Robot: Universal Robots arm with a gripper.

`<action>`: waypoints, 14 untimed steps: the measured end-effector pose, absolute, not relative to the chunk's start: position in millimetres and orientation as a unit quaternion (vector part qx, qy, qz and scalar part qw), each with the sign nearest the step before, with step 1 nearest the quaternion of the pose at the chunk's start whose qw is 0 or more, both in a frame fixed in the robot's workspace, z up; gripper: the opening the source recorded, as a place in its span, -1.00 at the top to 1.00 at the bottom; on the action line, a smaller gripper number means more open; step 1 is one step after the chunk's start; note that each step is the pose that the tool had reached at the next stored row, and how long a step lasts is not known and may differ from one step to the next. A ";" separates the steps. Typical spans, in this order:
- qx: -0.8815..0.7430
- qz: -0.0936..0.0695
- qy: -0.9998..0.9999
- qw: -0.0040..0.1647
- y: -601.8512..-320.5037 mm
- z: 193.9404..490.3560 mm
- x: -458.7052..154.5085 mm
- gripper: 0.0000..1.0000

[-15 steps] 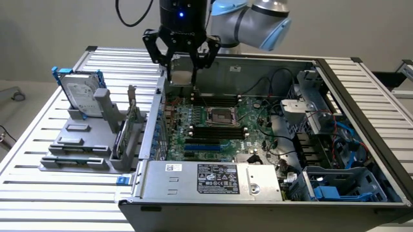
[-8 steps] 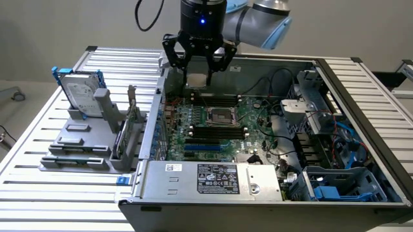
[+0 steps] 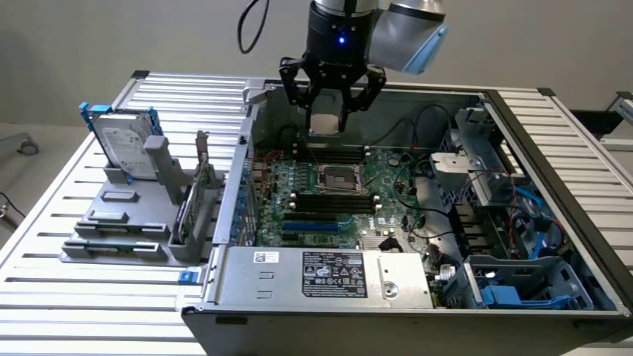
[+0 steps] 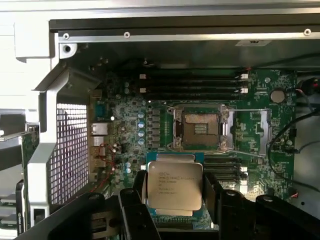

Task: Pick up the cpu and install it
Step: 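Pick up the cpu and move it towards the insertion slot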

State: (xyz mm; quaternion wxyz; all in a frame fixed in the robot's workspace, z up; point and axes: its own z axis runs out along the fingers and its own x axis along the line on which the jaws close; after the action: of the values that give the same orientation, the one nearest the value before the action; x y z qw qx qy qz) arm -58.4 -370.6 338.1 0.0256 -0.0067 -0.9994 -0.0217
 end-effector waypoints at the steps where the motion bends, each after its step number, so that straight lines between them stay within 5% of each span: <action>1: -0.007 -0.022 -0.999 0.026 -367.8 336.4 -55.1 -0.09; 14: -0.007 -0.022 -0.999 0.026 -342.8 312.8 -32.9 -0.09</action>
State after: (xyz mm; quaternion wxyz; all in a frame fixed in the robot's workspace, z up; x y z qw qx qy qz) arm -32.9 -342.8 312.8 0.0256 -0.0067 -0.9994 -0.0217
